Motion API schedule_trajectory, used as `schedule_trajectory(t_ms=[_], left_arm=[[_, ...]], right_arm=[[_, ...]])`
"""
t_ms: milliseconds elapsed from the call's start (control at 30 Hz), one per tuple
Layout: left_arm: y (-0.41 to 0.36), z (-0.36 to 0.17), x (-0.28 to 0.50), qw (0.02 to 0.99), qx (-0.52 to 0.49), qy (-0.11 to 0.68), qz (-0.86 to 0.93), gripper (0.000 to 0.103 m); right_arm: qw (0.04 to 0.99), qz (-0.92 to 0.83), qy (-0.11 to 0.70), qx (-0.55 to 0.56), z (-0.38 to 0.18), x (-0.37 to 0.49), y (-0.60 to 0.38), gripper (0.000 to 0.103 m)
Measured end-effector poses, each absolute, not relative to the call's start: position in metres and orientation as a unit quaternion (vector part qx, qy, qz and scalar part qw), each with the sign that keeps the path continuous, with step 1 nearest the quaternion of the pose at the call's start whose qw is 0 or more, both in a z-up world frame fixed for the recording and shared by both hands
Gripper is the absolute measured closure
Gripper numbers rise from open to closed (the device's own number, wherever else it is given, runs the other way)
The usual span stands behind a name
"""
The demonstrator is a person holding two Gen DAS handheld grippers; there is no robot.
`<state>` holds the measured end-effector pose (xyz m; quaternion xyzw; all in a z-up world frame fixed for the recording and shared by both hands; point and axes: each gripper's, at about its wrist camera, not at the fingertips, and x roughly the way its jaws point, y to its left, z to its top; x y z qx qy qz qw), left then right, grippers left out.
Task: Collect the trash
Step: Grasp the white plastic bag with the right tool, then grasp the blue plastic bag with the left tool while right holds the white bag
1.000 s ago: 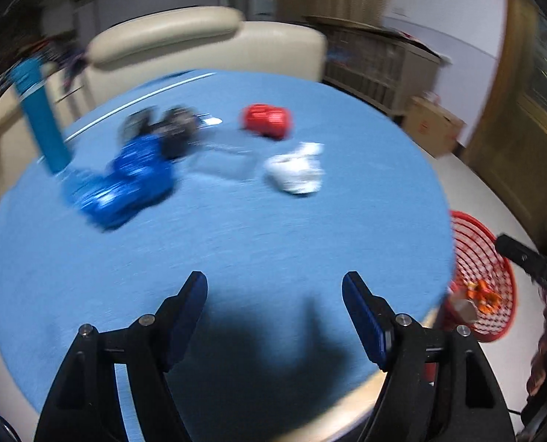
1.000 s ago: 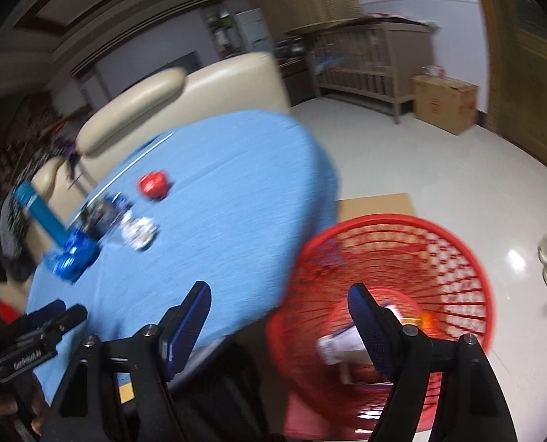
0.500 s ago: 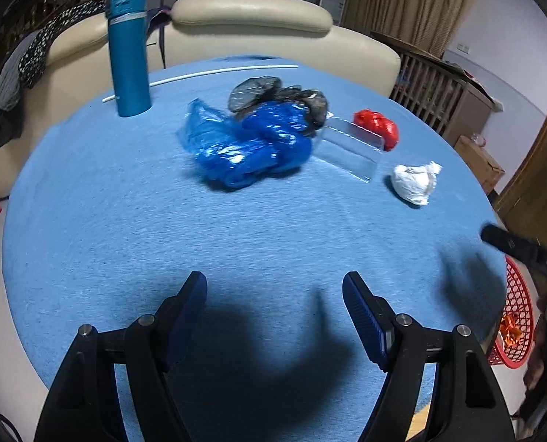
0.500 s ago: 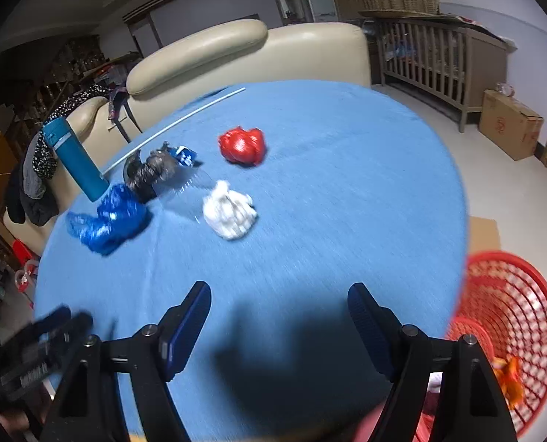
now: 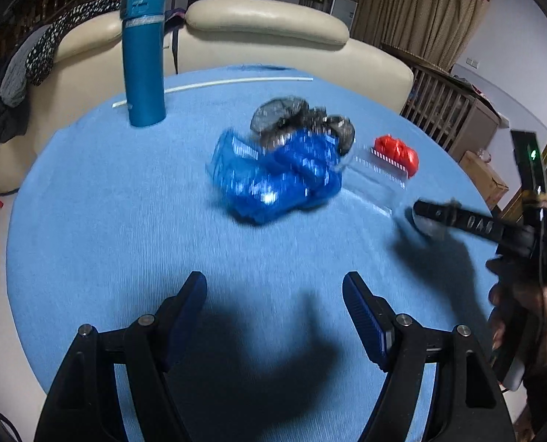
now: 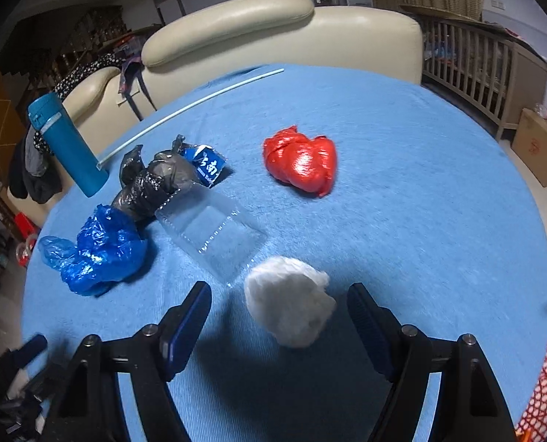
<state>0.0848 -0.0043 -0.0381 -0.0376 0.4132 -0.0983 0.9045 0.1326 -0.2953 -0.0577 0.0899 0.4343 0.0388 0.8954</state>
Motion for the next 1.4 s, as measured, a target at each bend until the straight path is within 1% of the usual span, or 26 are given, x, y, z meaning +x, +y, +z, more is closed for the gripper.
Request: schedule_trajectory(t_ms=[67,133,167,300,600,633,700,767,900,933,967,1000,1033,1067,1100,1133,1400], left_arm=[[-0.007,-0.031,0.094,0.909,-0.028,0.404,-0.101,0.026],[-0.011,-0.023,0.107,0.913,-0.018,0.393,-0.104,0.022],[-0.013,-0.021,0.113,0.914,-0.015,0.391,-0.107,0.016],[-0.026,-0.015,0.141,0.913,0.015,0.389,-0.120,0.016],[-0.048,-0.027,0.187,0.901,0.053,0.415,-0.113,0.015],[-0.049,-0.030,0.191,0.898,0.052,0.421,-0.114,0.014],[-0.053,-0.036,0.197,0.892,0.052,0.433,-0.122,0.009],[-0.058,-0.041,0.202,0.889,0.057,0.439,-0.120,0.008],[-0.065,-0.051,0.209,0.877,0.062,0.460,-0.122,0.008],[-0.064,-0.051,0.207,0.881,0.058,0.454,-0.123,0.008],[-0.063,-0.051,0.206,0.883,0.054,0.449,-0.128,0.016],[-0.061,-0.052,0.206,0.879,0.043,0.455,-0.138,0.030],[-0.060,-0.053,0.205,0.877,0.036,0.459,-0.140,0.031],[-0.057,-0.052,0.203,0.878,0.030,0.456,-0.140,0.038],[-0.054,-0.049,0.200,0.880,0.028,0.453,-0.142,0.047],[-0.053,-0.047,0.196,0.881,0.029,0.450,-0.141,0.050],[-0.028,-0.032,0.149,0.894,0.009,0.431,-0.119,0.051]], right_arm=[[0.893,0.041,0.441,0.087,-0.062,0.138,-0.293,0.055],[0.893,0.044,0.439,0.089,-0.063,0.139,-0.294,0.056],[0.893,0.046,0.438,0.090,-0.064,0.139,-0.295,0.057],[0.893,0.055,0.435,0.099,-0.062,0.136,-0.298,0.060],[0.893,0.064,0.430,0.117,-0.060,0.119,-0.306,0.060],[0.893,0.065,0.429,0.118,-0.060,0.118,-0.306,0.060],[0.893,0.066,0.428,0.119,-0.059,0.114,-0.306,0.060],[0.893,0.066,0.428,0.119,-0.059,0.112,-0.305,0.060],[0.894,0.064,0.427,0.121,-0.058,0.109,-0.307,0.060],[0.894,0.063,0.426,0.122,-0.057,0.107,-0.308,0.060],[0.895,0.062,0.425,0.123,-0.056,0.106,-0.309,0.060],[0.895,0.061,0.425,0.123,-0.056,0.106,-0.310,0.060],[0.895,0.059,0.424,0.122,-0.055,0.105,-0.311,0.060],[0.896,0.058,0.424,0.122,-0.055,0.104,-0.312,0.060],[0.896,0.057,0.423,0.123,-0.054,0.104,-0.313,0.060],[0.896,0.057,0.422,0.124,-0.053,0.103,-0.314,0.060],[0.899,0.062,0.413,0.128,-0.046,0.092,-0.306,0.060]])
